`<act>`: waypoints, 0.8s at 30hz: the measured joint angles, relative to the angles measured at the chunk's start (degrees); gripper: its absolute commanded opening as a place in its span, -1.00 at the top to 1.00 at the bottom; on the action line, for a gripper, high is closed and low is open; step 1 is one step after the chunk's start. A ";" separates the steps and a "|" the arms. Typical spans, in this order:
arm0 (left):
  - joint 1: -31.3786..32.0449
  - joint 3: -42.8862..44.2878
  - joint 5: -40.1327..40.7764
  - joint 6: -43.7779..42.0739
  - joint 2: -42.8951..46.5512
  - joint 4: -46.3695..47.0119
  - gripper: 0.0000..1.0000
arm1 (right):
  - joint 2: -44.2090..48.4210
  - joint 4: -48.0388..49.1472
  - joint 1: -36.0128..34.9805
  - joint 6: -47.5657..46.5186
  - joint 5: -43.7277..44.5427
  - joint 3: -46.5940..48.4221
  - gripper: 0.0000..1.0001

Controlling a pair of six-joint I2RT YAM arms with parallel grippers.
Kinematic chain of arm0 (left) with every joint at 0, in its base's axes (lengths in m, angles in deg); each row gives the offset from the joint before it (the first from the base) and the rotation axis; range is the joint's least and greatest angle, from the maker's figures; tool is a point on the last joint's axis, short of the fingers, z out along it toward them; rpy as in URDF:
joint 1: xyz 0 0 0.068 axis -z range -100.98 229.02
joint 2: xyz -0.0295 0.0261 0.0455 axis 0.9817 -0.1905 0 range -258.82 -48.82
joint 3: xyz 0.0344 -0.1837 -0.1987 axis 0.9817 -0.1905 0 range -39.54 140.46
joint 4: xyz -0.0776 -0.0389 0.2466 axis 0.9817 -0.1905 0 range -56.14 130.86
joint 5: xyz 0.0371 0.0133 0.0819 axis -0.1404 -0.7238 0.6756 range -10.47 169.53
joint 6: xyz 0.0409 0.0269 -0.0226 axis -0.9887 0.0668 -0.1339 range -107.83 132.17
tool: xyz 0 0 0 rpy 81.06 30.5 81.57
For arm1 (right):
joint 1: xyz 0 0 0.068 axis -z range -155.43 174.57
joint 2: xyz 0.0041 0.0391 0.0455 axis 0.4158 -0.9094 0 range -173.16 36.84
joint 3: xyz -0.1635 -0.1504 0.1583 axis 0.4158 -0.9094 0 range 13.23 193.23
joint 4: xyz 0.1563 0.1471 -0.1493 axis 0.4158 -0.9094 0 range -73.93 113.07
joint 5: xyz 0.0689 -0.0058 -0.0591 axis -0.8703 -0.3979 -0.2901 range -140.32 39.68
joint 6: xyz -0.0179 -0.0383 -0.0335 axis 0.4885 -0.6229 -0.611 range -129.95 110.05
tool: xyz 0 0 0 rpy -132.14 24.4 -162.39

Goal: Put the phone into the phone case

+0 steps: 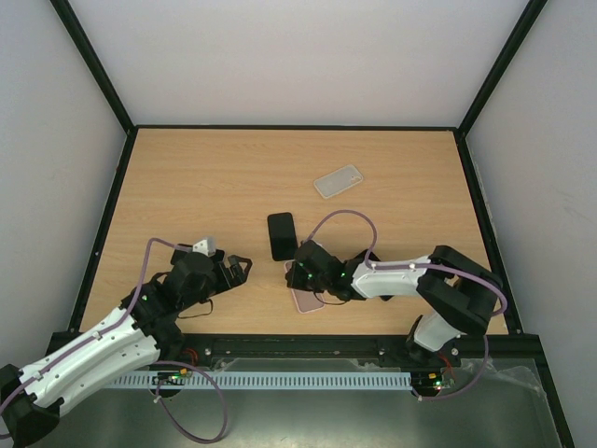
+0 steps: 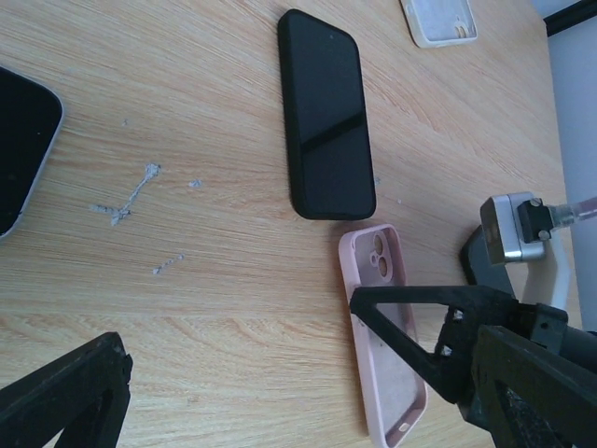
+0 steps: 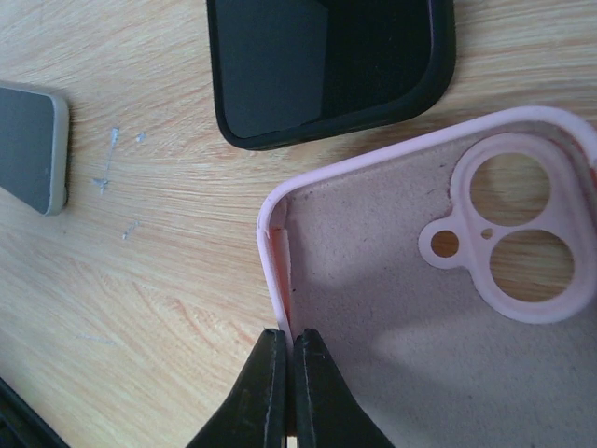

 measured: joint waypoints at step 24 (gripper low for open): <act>-0.07 -3.06 -1.03 0.70 1.66 1.07 -0.99 | 5.09 -18.40 0.68 -15.19 14.88 5.68 0.15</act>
